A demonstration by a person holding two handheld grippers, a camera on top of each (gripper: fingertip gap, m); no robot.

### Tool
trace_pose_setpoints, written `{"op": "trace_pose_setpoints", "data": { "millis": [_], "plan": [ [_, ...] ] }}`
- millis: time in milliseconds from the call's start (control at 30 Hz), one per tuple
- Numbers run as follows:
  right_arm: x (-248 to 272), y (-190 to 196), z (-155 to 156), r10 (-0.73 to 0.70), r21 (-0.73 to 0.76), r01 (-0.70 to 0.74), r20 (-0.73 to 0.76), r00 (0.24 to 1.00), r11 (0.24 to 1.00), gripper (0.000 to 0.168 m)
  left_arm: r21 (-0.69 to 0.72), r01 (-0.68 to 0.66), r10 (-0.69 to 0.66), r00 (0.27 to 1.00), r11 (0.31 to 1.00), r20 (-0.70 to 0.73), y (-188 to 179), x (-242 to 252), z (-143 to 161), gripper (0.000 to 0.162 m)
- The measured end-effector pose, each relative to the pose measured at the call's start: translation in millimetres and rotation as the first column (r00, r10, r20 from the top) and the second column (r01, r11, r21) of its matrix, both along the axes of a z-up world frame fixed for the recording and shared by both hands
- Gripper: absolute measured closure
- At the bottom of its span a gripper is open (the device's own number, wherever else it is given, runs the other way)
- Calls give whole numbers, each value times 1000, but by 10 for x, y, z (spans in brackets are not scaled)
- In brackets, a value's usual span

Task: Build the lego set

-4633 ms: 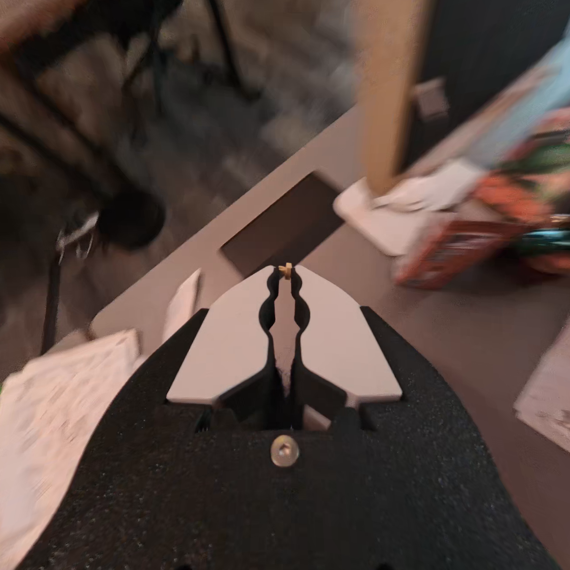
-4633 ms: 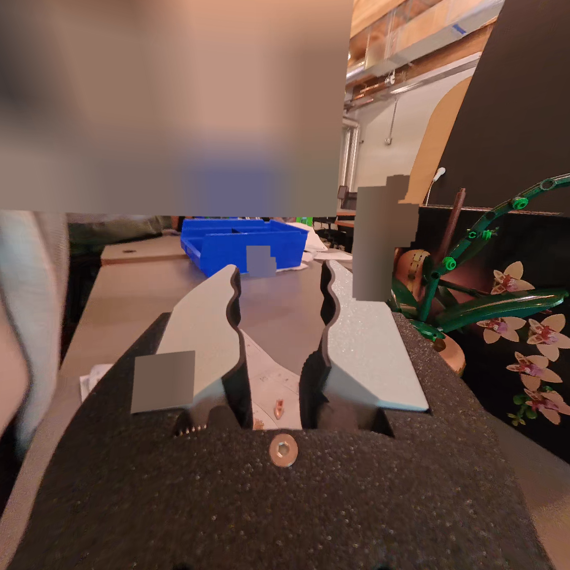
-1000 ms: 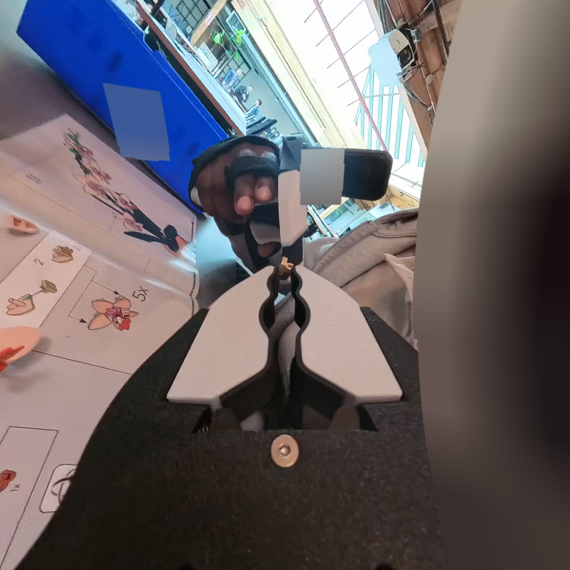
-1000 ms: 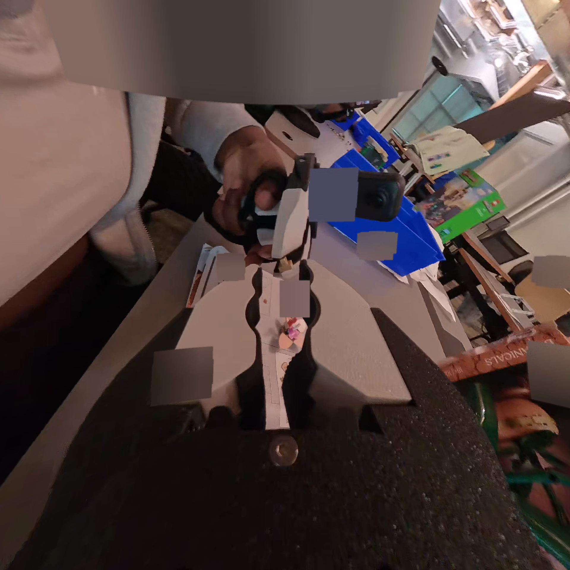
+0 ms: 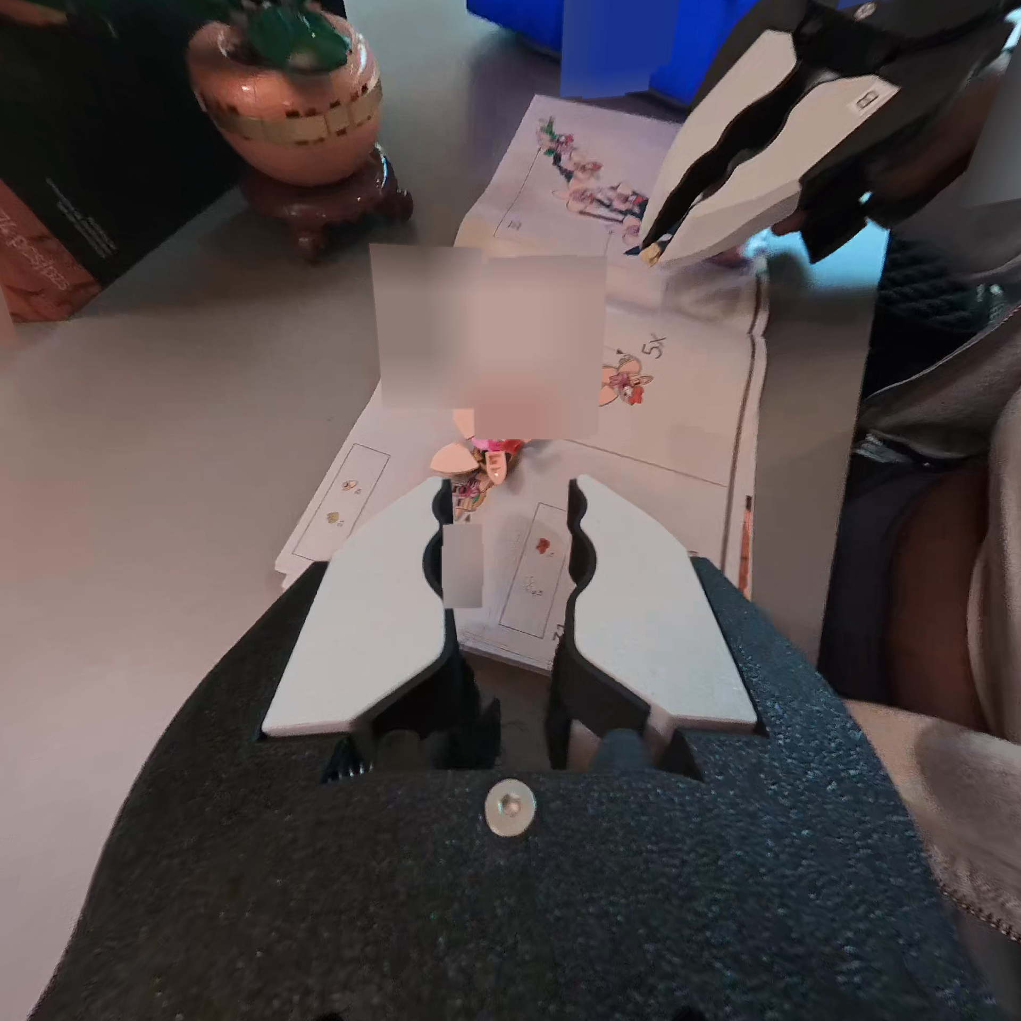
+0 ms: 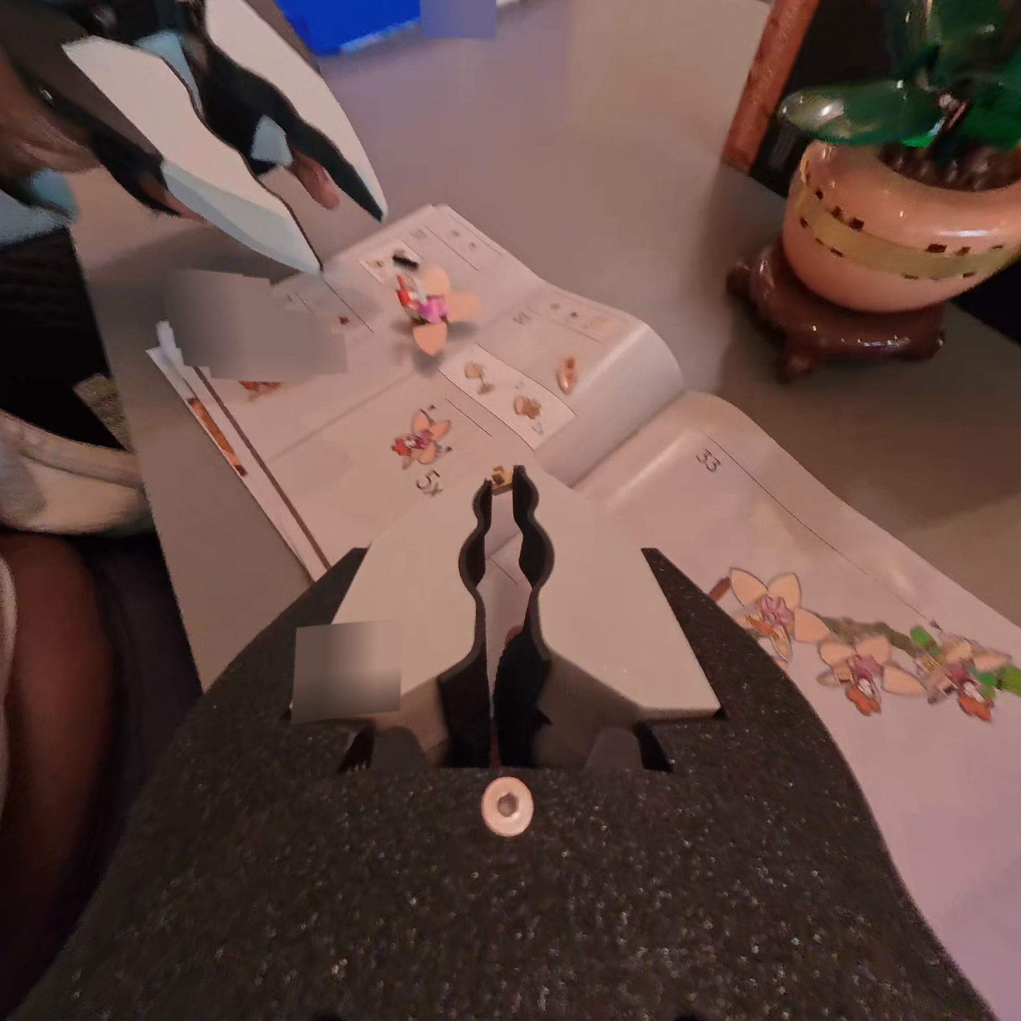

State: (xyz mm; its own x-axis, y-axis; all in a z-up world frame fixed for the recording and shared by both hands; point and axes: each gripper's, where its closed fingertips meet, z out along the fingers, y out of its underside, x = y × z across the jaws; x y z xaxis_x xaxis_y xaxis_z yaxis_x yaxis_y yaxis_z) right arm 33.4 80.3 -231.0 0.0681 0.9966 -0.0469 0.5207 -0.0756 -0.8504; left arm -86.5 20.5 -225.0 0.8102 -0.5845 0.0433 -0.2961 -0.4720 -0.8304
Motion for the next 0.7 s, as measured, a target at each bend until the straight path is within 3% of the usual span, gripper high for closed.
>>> {"op": "trace_pose_setpoints", "data": {
  "millis": [133, 300, 533, 700],
  "plan": [
    [79, 51, -189, -22, 43, 16, 126, 992, 999, 161, 31, -1, 3, 999, 1000, -45, 70, 18, -3, 122],
    [92, 62, -265, -17, 46, 9, 178, 984, 999, 160, 73, 5, 3, 993, 997, -114, 125, 39, 7, 122],
    [128, 32, -237, 18, -55, -9, 176, 984, 998, 143, 87, -10, 20, 994, 996, -107, 157, 8, 28, 120],
    [142, 80, -183, 27, -44, -19, 183, 983, 999, 143, 97, -14, 20, 998, 995, -67, 158, 34, 40, 121]
  ]
}}
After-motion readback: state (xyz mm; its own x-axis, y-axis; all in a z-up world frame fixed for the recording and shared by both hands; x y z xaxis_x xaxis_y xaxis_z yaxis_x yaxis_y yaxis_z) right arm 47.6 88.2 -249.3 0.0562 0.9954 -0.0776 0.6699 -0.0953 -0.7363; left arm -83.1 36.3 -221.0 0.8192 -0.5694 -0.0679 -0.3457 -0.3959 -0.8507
